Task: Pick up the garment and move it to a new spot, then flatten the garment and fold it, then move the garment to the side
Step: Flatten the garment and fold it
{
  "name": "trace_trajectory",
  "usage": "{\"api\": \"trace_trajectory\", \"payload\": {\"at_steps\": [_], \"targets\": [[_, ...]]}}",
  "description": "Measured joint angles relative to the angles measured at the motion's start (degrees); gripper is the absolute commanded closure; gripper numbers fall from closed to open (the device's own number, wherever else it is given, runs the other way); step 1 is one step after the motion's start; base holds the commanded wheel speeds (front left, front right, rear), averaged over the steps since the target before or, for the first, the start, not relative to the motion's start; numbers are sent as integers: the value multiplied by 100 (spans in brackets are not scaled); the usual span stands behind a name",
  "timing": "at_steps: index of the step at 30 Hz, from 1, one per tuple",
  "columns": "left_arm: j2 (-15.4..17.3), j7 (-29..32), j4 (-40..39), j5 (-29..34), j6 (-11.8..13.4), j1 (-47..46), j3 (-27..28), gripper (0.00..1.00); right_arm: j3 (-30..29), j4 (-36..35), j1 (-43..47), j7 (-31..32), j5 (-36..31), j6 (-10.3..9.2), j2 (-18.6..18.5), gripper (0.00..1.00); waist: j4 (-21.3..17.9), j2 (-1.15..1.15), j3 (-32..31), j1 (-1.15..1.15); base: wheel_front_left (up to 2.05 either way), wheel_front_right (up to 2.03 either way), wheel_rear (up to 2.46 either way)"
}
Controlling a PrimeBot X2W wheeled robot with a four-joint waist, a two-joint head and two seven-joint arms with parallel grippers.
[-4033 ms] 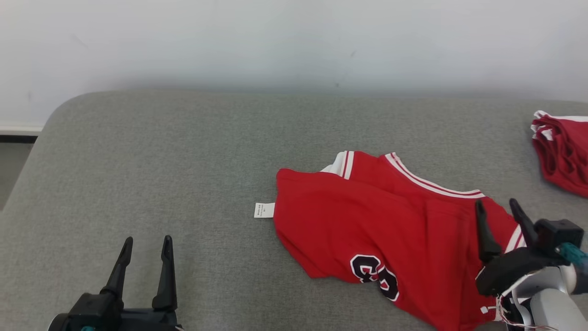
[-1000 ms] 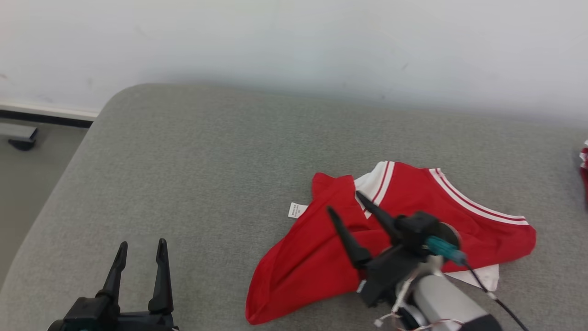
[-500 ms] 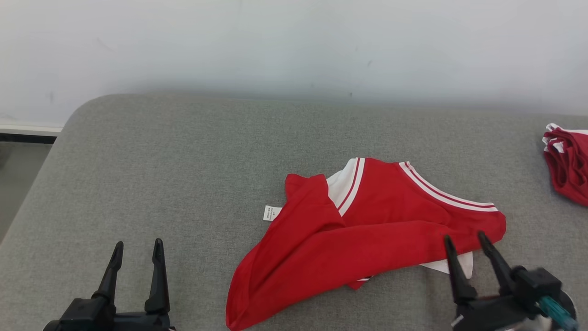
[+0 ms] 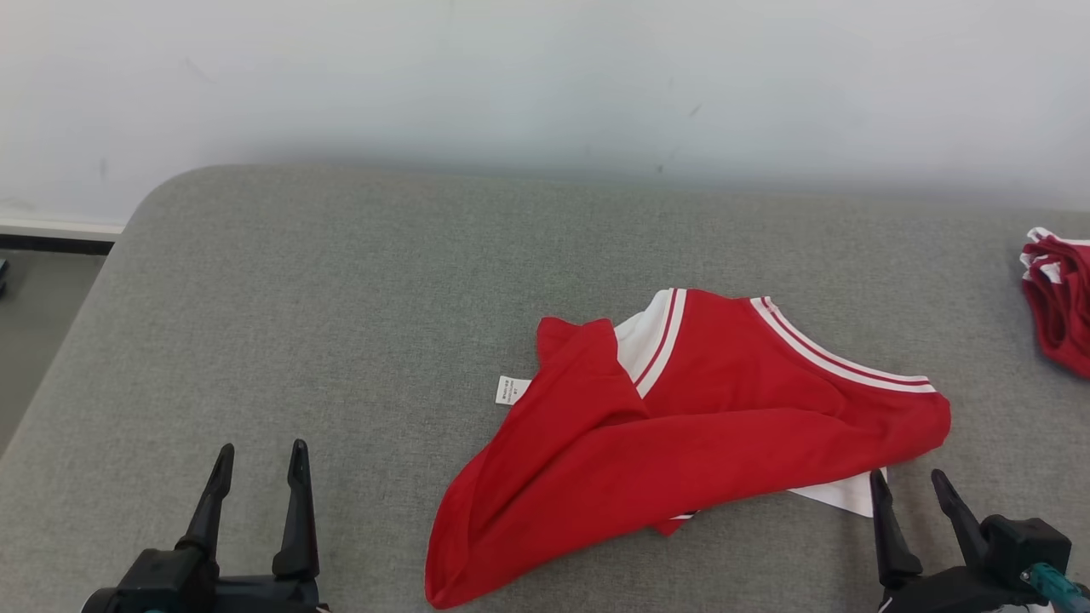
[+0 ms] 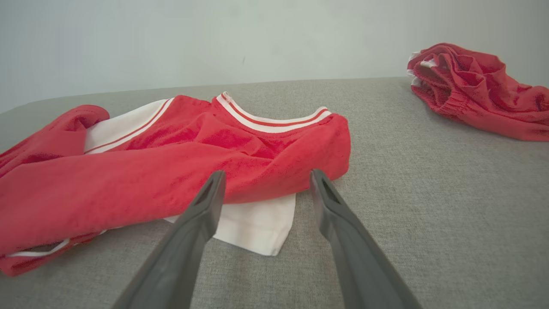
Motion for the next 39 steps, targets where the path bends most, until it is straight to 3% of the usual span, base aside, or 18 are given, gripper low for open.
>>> {"api": "trace_trajectory", "payload": {"at_steps": [15, 16, 17, 18, 22, 26, 31, 39], "targets": [[23, 0, 4, 0, 0, -68, -24, 0, -103, 1645, -675, 0, 12, 0, 35, 0, 124, 0, 182, 0, 0, 0, 0], [24, 0, 8, 3, 0, -69, -32, 0, -43, 1764, -738, 5, 14, 0, 57, 5, 124, 0, 179, 0, 0, 0, 0], [26, 0, 14, 8, 0, -69, -36, 0, 9, 1872, -803, 18, 36, 0, 75, 71, 123, 0, 173, 0, 0, 0, 0], [26, 0, 18, 20, 0, -69, -42, 0, 65, 1967, -868, 32, 80, 0, 79, 100, 120, 0, 162, 0, 0, 0, 0], [26, 0, 48, 46, 0, -45, -47, 0, 248, 2179, -984, -12, 224, 0, 100, 100, 91, 0, 79, 0, 0, 0, 0], [45, 0, 103, 40, 0, 87, -4, 0, 298, 1958, -929, -77, 424, 0, 60, 100, -8, 0, -49, 0, 0, 0, 0], [42, 0, 111, 13, 0, 243, 32, 0, 428, 1232, -480, -89, 435, 0, -122, 100, -229, 0, -212, 0, 0, 0, 0], [-3, 0, 77, -9, 0, 299, 16, 0, 162, -604, 725, 728, 530, 0, -226, 100, -618, 0, -362, 0, 0, 0, 0]]}}
